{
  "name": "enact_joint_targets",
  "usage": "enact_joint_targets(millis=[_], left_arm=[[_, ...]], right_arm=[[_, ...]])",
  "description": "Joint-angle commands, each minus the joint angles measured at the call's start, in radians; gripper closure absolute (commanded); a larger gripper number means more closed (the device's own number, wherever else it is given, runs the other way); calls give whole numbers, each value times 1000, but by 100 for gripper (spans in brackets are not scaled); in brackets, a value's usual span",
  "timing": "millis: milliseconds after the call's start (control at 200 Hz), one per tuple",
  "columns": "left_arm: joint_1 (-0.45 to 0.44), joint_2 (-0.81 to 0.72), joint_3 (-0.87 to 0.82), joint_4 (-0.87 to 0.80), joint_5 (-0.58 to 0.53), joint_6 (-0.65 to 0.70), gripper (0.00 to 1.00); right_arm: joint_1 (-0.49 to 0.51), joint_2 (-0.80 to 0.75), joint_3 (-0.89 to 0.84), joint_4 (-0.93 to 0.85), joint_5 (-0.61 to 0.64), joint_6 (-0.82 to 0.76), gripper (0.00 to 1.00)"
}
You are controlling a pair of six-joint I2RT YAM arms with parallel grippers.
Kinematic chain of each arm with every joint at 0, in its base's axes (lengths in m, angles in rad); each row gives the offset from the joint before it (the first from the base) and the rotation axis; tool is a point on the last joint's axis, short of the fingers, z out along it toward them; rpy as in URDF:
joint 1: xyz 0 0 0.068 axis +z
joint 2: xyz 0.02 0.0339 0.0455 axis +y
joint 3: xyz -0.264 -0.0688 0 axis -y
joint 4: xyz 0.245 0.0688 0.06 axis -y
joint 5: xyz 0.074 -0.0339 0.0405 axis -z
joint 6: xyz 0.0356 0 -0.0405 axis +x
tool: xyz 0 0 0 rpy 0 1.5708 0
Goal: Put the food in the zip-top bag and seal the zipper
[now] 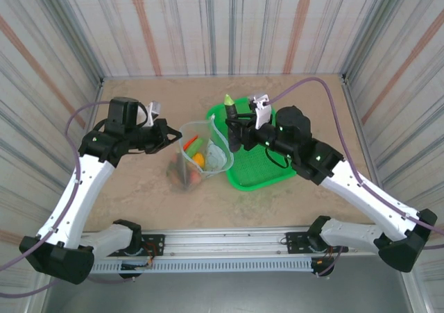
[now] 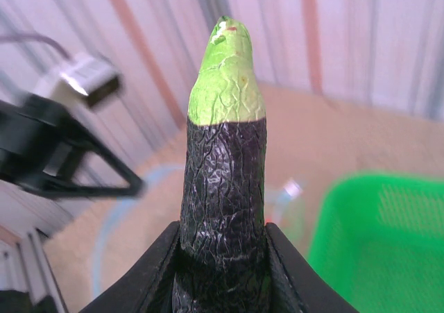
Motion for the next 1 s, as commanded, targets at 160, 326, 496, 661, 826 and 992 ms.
enact_joint_targets(millis=[160, 326, 496, 661, 826, 992], left_arm=[[-7, -26, 35, 34, 9, -23, 100], [-7, -32, 30, 45, 16, -29, 100], [-7, -31, 29, 59, 21, -35, 100], [-8, -24, 35, 72, 22, -38, 100], [-8, -13, 38, 87, 24, -39, 100], [-7, -7, 33, 93, 19, -38, 100]], right_arm=[[114, 126, -184, 535, 11, -73, 79], [155, 236, -315, 866, 90, -85, 78], [155, 331, -351, 905, 51, -92, 74], [155, 373, -368, 856, 12, -75, 73], [150, 414, -331, 711, -7, -72, 66], [142, 398, -313, 678, -6, -53, 46]])
